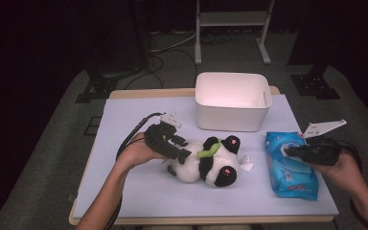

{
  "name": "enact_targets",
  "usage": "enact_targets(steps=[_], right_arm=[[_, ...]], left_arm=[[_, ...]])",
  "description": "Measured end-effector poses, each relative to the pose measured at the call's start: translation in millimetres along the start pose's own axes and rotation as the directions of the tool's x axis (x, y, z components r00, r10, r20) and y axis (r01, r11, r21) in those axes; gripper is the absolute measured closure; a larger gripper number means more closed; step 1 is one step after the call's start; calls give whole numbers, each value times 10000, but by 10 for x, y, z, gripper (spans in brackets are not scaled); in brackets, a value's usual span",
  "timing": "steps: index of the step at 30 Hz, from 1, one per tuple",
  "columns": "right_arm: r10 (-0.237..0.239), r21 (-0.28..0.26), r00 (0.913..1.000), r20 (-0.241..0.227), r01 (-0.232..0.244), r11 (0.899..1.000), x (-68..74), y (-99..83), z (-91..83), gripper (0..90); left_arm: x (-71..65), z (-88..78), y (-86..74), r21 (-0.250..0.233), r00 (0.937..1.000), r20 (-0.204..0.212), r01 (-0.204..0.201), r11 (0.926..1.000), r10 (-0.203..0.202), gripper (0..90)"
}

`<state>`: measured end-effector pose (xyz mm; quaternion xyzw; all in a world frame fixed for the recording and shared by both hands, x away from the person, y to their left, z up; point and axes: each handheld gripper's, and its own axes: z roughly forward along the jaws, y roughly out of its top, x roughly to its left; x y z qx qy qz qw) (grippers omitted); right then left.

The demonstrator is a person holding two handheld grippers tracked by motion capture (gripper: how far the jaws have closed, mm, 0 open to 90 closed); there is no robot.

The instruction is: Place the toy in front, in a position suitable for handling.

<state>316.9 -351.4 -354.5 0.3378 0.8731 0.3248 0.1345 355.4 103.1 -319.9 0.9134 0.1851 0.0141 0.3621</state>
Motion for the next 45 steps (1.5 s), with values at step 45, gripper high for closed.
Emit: enact_targets(steps=[45], right_arm=[[-1812,-1826,9640,-1948,1458,9723,600,1177,-180,885]], left_arm=[[130,64,-368,352,9993,125,348,9988,-353,303]])
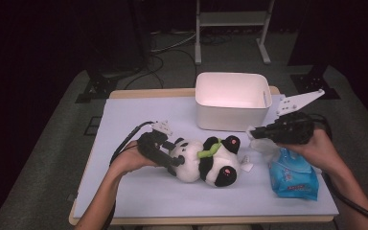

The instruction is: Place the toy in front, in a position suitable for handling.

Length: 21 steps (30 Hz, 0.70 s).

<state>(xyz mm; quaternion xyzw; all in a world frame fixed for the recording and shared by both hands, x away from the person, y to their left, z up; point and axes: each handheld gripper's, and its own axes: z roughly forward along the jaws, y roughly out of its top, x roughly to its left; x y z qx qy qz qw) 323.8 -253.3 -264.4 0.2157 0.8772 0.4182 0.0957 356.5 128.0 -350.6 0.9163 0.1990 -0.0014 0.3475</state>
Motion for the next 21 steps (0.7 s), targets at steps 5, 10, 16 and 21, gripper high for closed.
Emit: enact_targets(steps=[5,10,16,21], right_arm=[[-455,-53,9971,-615,453,9990,105,181,198,884],[-739,22,9903,-1179,747,9972,172,300,417,884],[-868,258,9816,-1700,924,9954,235,358,698,884],[-669,642,9781,-1971,810,9946,233,280,906,883]], left_arm=[[-1,1,-9,20,10000,15,-44,10000,44,302],[-4,12,-20,14,10000,47,-38,10000,38,303],[-9,15,-23,15,9999,54,-132,9999,132,304],[-18,43,-27,56,9998,158,-124,9999,123,304]])
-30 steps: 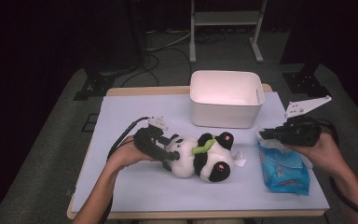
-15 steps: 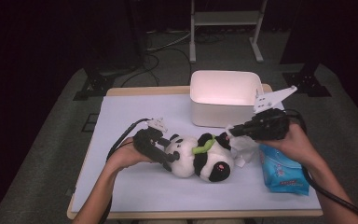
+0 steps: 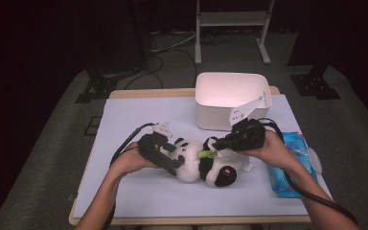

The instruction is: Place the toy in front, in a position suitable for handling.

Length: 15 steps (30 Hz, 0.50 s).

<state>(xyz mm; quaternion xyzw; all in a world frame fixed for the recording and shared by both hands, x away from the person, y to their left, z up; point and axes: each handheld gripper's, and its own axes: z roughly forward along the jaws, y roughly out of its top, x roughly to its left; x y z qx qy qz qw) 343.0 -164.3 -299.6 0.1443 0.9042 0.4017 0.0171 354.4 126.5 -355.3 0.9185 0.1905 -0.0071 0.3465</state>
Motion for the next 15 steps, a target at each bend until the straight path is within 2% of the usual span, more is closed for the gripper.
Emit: enact_targets(steps=[4,10,15], right_arm=[[102,349,9996,269,-112,9993,-43,-122,106,882],[503,718,9968,629,-548,9959,-98,-362,145,872],[775,804,9952,603,-822,9934,-122,-488,171,847]], left_arm=[[6,20,-11,9,10000,-1,72,10000,-72,303],[17,27,-13,30,10000,0,91,10000,-91,303],[30,38,-10,124,10000,-35,-21,9999,21,294]])
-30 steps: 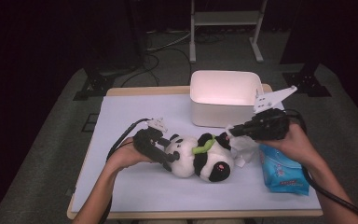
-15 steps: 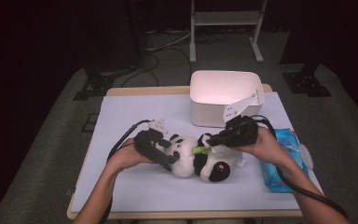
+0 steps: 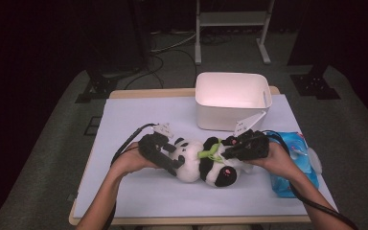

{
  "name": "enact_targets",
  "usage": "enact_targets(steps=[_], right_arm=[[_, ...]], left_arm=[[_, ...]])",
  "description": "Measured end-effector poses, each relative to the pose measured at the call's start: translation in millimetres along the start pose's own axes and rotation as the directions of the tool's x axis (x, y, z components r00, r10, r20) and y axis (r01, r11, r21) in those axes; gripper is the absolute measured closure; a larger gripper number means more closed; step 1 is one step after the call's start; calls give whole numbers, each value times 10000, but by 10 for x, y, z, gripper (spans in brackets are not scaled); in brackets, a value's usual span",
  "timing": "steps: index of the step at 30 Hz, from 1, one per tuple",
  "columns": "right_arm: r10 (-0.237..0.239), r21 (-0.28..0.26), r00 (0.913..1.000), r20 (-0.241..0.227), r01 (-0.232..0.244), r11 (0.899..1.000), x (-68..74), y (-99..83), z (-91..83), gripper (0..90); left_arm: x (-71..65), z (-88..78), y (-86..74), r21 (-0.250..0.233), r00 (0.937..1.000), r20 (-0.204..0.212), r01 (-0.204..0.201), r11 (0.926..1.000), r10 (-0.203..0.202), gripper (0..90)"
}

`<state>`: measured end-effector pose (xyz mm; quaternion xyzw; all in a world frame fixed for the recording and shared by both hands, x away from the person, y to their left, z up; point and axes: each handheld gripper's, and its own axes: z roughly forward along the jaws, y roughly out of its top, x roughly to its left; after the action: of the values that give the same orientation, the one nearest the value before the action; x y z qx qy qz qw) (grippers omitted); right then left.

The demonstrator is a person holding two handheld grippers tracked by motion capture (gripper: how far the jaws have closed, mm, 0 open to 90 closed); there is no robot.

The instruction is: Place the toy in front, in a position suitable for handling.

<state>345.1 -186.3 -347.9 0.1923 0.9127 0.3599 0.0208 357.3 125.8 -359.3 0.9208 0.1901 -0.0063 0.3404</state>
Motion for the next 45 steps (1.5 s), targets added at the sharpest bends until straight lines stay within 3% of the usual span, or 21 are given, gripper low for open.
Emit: enact_targets(steps=[11,18,28,35,38,45], right_arm=[[-80,210,9998,-167,83,9997,-19,-69,67,858],[45,93,9996,-284,-42,9999,-58,-118,84,865],[330,106,9988,-353,-327,9994,-163,-158,82,868],[231,213,9991,-358,-224,9995,-203,-167,68,868],[354,193,9987,-379,-347,9992,-183,-159,67,868],[156,47,9991,-394,-154,9999,-97,-29,-13,878]], left_arm=[[65,52,-82,11,9997,142,-175,9998,174,247],[74,100,-105,-80,9998,158,-141,9999,142,308],[-46,147,-122,-83,9995,273,-180,9998,182,330],[-156,152,-171,-174,9993,337,-172,9997,178,336],[-169,151,-199,-248,9997,185,-183,9995,188,347],[-173,141,-238,-343,9996,160,-222,9992,227,350]])
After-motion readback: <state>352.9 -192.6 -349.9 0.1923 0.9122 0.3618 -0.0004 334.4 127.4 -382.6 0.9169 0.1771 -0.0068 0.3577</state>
